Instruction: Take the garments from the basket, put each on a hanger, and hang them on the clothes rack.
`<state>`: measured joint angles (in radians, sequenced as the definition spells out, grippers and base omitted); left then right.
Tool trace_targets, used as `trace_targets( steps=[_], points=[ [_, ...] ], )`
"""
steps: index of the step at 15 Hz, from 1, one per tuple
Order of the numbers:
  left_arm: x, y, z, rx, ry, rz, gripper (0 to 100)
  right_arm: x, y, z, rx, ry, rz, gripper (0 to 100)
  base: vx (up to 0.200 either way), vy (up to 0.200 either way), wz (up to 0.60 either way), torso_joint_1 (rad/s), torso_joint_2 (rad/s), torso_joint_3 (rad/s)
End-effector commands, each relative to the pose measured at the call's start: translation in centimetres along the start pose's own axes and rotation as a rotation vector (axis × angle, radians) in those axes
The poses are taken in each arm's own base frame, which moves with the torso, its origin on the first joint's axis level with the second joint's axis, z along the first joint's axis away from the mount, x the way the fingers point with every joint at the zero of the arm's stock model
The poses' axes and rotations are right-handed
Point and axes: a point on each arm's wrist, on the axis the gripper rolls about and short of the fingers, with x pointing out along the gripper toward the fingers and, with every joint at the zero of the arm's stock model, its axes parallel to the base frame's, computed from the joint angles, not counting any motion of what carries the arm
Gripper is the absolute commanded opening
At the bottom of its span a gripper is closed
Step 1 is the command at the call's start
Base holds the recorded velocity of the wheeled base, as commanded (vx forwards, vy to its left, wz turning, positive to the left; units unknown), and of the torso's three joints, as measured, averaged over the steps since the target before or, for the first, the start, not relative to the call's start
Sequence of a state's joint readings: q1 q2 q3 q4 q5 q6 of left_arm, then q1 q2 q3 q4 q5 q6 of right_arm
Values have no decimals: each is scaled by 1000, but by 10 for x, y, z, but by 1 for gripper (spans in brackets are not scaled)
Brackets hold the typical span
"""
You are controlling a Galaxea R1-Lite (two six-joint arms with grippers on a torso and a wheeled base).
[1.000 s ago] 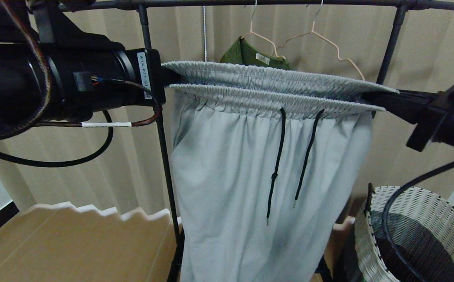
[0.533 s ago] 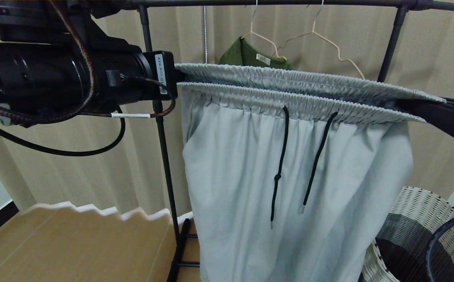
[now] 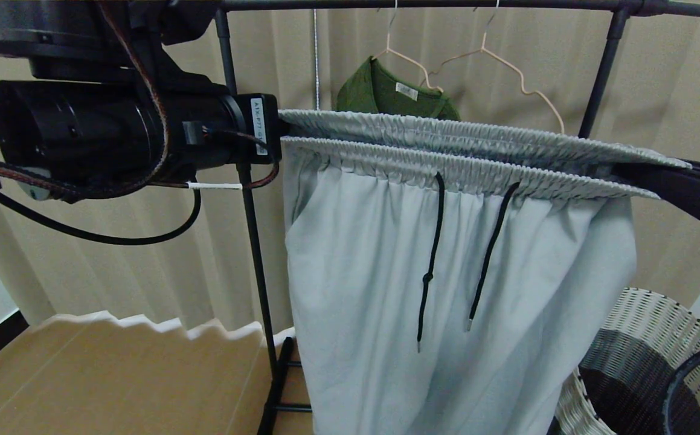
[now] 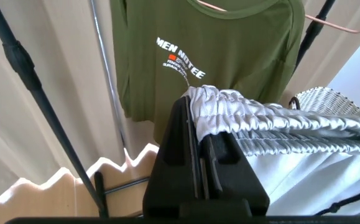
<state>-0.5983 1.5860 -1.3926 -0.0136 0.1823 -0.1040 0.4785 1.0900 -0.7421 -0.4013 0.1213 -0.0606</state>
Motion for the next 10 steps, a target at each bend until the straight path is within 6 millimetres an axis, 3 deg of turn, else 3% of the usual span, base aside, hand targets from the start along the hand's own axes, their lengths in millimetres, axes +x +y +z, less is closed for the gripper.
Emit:
trace_targets(
  steps=[1, 7, 10],
  points=[
    [0, 0, -1, 1, 4, 1, 0, 1, 0, -1, 0, 6, -1, 0, 0, 0, 0, 0, 0, 0],
    [-26, 5, -1, 8, 18, -4, 0, 52, -12, -10, 9, 84, -35, 0, 0, 0, 0, 0, 0, 0],
    [-70, 7, 8, 12, 20, -41, 0, 94, -28, -5, 2, 36, -72, 0, 0, 0, 0, 0, 0, 0]
  ],
)
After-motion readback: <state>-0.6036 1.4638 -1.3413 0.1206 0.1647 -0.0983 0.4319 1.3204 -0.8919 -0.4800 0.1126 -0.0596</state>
